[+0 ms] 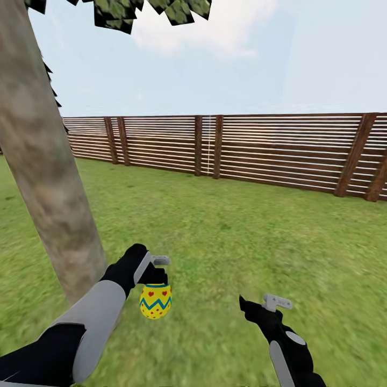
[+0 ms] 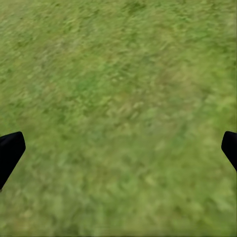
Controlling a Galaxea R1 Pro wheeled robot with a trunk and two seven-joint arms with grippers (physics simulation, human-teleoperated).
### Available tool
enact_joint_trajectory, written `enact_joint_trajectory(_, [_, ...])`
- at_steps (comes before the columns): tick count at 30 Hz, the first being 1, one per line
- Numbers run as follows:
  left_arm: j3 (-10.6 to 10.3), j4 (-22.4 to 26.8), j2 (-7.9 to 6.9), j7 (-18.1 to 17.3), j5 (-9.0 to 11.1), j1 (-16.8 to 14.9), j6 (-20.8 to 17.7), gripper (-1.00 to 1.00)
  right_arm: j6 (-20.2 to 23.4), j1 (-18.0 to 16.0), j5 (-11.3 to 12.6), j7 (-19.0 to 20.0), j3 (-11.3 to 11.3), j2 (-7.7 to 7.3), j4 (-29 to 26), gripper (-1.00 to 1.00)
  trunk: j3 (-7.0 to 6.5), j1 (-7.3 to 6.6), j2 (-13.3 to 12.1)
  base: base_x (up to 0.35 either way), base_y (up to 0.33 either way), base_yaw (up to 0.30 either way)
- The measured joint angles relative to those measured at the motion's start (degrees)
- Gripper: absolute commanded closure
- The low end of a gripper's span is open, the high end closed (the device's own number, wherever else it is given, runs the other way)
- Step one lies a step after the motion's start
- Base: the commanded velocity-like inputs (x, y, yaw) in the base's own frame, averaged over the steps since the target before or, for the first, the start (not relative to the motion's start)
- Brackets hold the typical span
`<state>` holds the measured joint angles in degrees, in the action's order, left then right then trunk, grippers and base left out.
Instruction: Take the three Easter eggs out of the wicker basket on the lawn in the garden, then place them on the lawn next to a single tree (choose any tree) so that all three eggs are next to the same tree and none are left in the basket.
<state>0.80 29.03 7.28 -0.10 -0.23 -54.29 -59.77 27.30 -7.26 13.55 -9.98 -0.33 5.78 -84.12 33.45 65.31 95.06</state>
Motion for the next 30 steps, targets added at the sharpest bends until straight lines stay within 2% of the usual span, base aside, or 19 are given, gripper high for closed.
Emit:
enact_joint_trajectory(9, [-0.05, 0.0, -0.04, 0.0, -0.01, 0.04, 4.54, 1.0, 0.0, 0.0, 0.0, 0.0, 0.0, -0.01, -0.1, -1.0, 2.45, 1.98, 3.61, 0.0, 0.0, 0.0])
enact_joint_trajectory(17, [-2.72, -0.07, -0.04, 0.0, 0.0, 0.08, 9.67, 1.0, 0.0, 0.0, 0.0, 0.0, 0.08, -0.09, -0.26, -1.0, 4.64, 3.74, 6.82, 0.0, 0.0, 0.0])
enact_joint_trajectory(30, [-3.2, -0.1, -0.12, 0.0, 0.0, 0.09, 10.93, 1.0, 0.0, 0.0, 0.0, 0.0, 0.09, -0.01, -0.26, -1.0, 8.18, 6.59, 12.04, 0.0, 0.0, 0.0])
